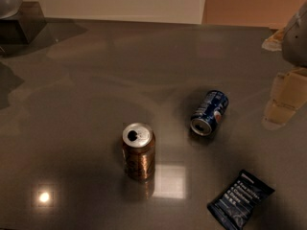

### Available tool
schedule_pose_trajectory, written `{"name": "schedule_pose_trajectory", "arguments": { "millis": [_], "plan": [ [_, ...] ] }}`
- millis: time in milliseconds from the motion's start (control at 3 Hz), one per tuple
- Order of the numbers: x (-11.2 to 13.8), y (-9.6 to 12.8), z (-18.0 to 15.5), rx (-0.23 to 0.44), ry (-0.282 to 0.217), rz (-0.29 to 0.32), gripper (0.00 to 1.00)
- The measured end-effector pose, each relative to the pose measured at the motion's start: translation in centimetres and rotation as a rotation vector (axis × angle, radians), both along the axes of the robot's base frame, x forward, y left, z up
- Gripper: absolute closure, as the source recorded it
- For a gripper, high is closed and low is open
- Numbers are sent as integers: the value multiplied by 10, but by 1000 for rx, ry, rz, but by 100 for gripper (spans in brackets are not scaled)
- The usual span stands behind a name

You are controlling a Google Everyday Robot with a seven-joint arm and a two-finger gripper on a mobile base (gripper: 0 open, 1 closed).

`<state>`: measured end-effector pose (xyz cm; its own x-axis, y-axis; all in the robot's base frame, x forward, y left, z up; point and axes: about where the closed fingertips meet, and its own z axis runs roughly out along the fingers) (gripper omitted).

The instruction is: Place pepsi can upright

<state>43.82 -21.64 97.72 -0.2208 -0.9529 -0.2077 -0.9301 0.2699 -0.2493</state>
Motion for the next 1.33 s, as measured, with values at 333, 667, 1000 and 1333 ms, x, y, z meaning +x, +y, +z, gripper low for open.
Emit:
{"name": "schedule_pose_trajectory", "arguments": {
  "millis": [333,667,1000,1333],
  "plan": [
    [0,0,0,0,0,0,0],
    [12,-1,1,-5,-2,53,0],
    [27,0,-2,-12,-8,113,0],
    [53,16,-15,-17,-13,265,0]
  ]
}}
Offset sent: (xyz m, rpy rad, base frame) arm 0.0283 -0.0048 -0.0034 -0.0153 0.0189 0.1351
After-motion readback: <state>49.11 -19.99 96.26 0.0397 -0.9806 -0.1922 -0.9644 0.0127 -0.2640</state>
